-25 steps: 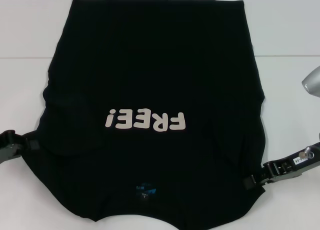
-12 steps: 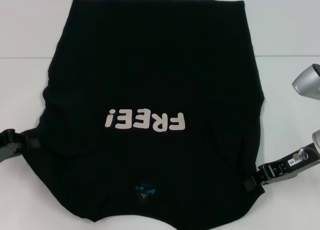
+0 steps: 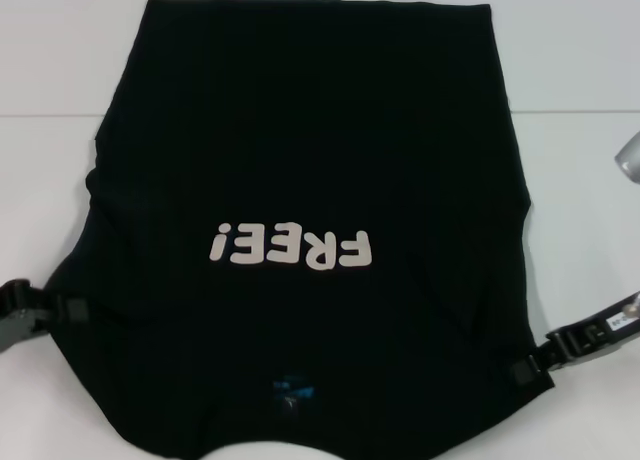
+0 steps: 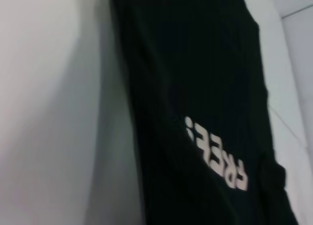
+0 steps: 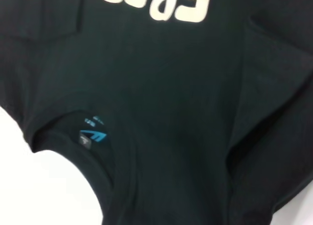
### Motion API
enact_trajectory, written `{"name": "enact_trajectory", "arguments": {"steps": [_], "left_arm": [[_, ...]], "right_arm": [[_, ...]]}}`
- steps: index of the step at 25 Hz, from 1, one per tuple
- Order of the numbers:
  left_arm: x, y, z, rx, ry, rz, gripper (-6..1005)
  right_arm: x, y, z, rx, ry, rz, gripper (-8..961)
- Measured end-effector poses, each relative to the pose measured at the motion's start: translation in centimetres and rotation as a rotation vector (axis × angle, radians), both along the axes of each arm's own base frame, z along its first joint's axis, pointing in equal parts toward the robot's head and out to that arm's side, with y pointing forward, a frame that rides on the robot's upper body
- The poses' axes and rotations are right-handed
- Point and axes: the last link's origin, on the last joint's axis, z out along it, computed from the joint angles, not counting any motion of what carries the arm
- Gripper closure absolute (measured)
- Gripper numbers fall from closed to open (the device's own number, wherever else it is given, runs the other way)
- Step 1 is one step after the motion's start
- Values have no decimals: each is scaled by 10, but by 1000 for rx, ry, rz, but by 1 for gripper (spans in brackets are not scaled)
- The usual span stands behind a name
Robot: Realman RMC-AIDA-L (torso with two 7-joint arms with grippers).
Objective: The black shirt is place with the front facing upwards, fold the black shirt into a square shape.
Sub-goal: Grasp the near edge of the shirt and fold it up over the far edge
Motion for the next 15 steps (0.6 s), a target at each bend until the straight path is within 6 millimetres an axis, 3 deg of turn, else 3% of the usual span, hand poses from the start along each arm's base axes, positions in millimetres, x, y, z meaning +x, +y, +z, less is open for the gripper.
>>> {"name": "enact_trajectory", "arguments": {"steps": [8, 15], "left_arm": [[0, -45, 0, -85, -161, 16, 972], [2, -86, -12, -285, -249, 76, 972]], "right_arm": [[9, -21, 23, -110, 60, 70, 897], [17, -46, 25, -233, 79, 77, 898]]}}
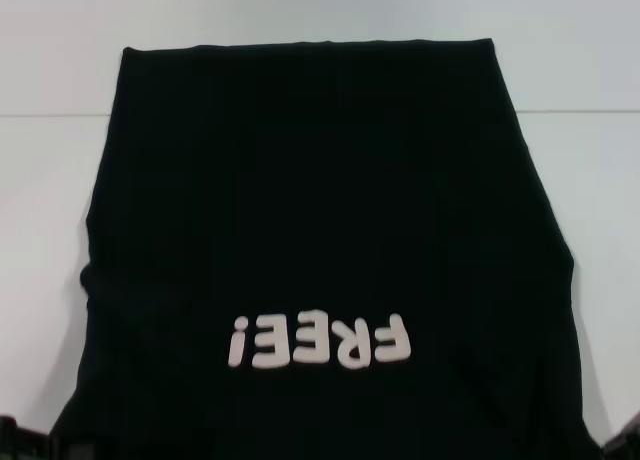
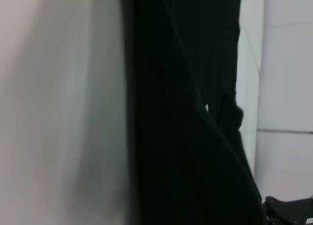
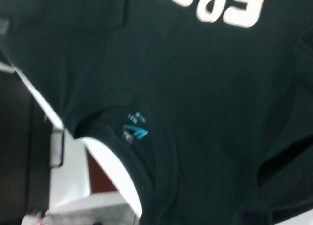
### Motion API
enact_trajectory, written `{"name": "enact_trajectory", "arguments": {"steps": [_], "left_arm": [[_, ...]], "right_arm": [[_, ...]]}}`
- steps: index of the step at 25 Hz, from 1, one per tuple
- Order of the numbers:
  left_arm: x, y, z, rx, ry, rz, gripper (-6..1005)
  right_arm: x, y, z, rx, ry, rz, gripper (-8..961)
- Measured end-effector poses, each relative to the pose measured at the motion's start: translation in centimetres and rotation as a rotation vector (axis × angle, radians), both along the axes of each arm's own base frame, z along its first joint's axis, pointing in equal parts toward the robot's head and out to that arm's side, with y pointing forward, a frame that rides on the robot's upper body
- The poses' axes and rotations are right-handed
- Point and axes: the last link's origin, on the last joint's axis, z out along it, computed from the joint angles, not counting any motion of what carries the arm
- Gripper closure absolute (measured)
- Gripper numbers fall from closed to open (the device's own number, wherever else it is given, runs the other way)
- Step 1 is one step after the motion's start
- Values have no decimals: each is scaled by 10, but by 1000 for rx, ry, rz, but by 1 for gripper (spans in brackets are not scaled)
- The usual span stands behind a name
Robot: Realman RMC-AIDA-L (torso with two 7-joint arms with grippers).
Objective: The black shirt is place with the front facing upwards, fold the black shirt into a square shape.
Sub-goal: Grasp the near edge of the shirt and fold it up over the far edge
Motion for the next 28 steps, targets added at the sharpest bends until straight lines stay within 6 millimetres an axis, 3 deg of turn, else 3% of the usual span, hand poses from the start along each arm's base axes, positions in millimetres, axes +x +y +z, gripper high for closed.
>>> {"name": "enact_trajectory", "arguments": {"steps": [4, 11, 22, 28], "left_arm": [[0, -4, -3, -25, -3, 8, 973], [8, 8, -4, 20, -38, -29, 973], [14, 77, 19, 500, -138, 15, 973], [22, 113, 7, 658, -109, -19, 972]], "right_arm": [[2, -10, -7, -51, 8, 12, 898], [0, -8, -9, 11, 65, -15, 898], [10, 32, 19, 533, 345, -209, 897], [10, 53, 3, 783, 458, -229, 897]]}}
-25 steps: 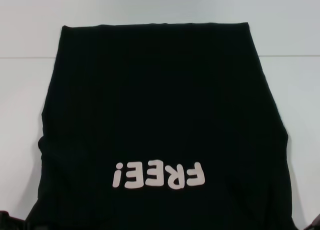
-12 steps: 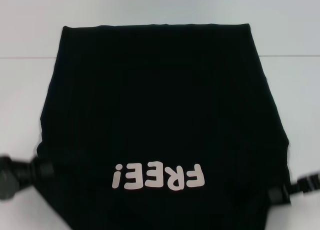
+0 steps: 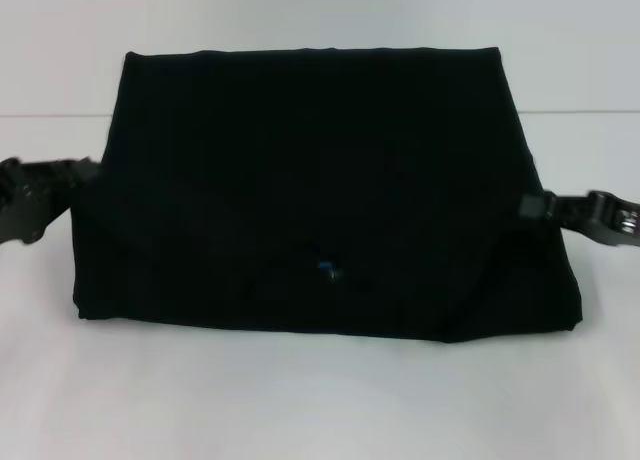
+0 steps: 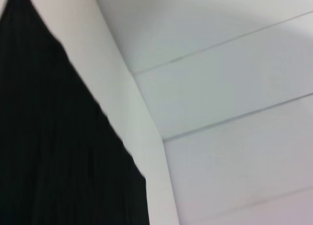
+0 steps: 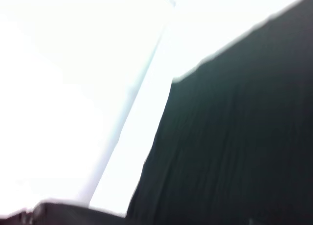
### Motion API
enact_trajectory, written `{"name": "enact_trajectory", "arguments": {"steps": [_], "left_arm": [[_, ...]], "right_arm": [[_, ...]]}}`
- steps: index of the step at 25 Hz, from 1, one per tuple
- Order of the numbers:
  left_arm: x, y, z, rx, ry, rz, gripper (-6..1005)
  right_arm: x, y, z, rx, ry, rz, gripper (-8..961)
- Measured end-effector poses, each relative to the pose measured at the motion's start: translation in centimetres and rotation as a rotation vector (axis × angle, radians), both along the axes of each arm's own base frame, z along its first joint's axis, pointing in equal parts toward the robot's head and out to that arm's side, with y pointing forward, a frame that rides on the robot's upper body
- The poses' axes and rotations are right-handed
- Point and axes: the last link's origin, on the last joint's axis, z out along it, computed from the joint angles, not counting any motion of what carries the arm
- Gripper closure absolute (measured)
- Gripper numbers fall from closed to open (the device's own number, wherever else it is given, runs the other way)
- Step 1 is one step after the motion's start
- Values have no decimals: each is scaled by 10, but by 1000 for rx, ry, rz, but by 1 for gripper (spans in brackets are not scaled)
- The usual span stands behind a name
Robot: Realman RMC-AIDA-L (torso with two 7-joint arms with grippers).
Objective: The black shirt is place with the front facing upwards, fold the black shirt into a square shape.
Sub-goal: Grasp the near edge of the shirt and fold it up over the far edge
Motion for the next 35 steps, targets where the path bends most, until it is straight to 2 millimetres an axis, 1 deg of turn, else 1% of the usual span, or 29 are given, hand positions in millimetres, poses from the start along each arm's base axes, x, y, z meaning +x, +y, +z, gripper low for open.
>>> {"name": "enact_trajectory", "arguments": {"steps": [1, 2, 4, 5, 10, 13, 18, 22, 24, 35], "left_arm": [[0, 0, 0, 0, 0, 0, 970], [3, 15, -8, 62, 36, 8, 968], [5, 24, -13, 101, 57, 17, 963], [5, 32, -15, 154, 81, 36, 961], [3, 44, -14, 270, 122, 79, 950], [4, 50, -16, 290, 153, 83, 943], [6, 64, -27, 302, 234, 95, 932], [8, 68, -33, 306, 263, 102, 923], [10, 77, -40, 318, 326, 124, 919], [10, 82, -57, 317, 402, 163, 895]], "right_arm": [[0, 4, -4, 40, 2, -10, 897], [-1, 8, -9, 89, 6, -23, 898], [-1, 15, -20, 172, -8, -49, 898], [-1, 17, -21, 184, -12, -53, 898], [2, 30, -31, 296, -59, -98, 897], [1, 35, -36, 330, -67, -107, 897], [-1, 41, -48, 375, -94, -115, 898], [-3, 46, -54, 384, -129, -119, 898], [-4, 49, -56, 388, -145, -124, 897], [-1, 52, -60, 403, -210, -125, 886]]}}
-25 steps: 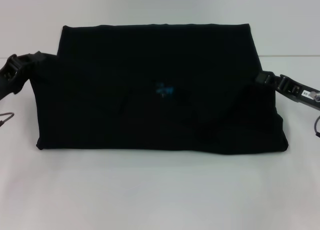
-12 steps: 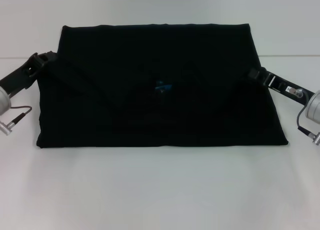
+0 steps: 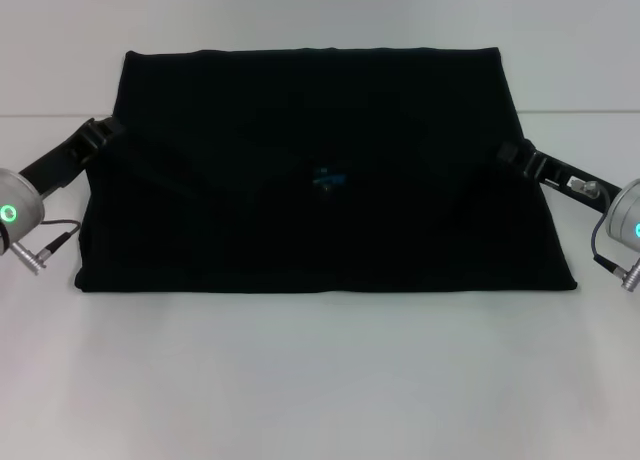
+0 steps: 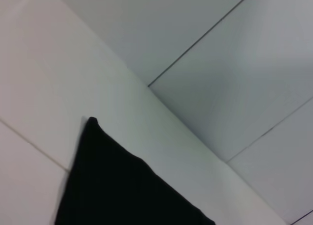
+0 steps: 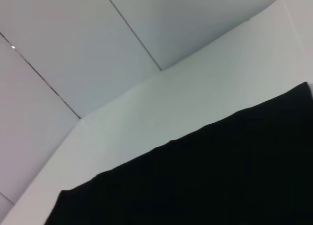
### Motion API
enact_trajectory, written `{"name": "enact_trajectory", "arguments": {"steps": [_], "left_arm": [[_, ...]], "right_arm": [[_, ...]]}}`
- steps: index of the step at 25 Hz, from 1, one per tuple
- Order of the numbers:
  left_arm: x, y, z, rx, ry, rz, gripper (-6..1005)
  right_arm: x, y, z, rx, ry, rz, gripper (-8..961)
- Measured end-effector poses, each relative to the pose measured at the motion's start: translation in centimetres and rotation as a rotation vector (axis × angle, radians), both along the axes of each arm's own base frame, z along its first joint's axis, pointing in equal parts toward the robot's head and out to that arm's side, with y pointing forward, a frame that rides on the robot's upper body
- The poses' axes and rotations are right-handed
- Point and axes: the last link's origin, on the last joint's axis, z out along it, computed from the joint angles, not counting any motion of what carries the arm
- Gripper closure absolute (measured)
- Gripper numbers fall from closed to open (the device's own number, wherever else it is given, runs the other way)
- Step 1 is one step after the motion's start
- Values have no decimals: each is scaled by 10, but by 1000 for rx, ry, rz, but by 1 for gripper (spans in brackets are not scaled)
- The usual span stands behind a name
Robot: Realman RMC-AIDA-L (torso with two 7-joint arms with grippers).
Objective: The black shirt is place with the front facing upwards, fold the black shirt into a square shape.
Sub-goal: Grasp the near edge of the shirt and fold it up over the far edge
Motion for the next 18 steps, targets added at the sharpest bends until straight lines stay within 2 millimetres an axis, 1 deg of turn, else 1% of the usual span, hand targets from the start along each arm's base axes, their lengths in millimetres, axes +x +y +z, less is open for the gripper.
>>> {"name": "enact_trajectory", "arguments": {"steps": [5, 8, 12, 13, 18], "left_arm": [[2, -1, -3, 32, 29, -14, 884], [0, -3, -5, 46, 7, -8, 877], [-1, -7, -6, 42, -11, -10, 727], [-4, -12, -5, 47, -24, -16, 689], [-13, -24, -4, 56, -52, -9, 497]], "right_arm": [[-1, 0, -5, 19, -60, 33, 881], [1, 1, -7, 18, -64, 12, 799], [1, -2, -5, 19, -12, 8, 689], [2, -3, -4, 24, -1, 9, 662], [7, -7, -1, 33, 13, -2, 448]]}}
